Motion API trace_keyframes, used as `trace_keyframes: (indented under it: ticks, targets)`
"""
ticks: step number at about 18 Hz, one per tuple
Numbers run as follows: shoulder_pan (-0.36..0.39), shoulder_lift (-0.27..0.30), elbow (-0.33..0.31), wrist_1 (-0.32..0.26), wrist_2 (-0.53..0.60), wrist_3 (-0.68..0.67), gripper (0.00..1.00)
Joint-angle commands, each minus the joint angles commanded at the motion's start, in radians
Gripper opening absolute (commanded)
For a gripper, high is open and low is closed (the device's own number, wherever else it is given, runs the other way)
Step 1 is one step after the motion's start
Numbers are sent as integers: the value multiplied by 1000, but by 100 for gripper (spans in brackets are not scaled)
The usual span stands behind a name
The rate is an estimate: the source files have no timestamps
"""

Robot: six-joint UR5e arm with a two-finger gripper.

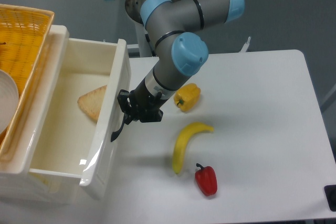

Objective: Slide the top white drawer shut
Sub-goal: 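Keep pushing the drawer front until the drawer is fully shut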

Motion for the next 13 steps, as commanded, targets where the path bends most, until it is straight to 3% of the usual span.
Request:
trace_keyframes:
  ticks: [13]
  targets:
    - [-75,18,0,-9,0,-25,4]
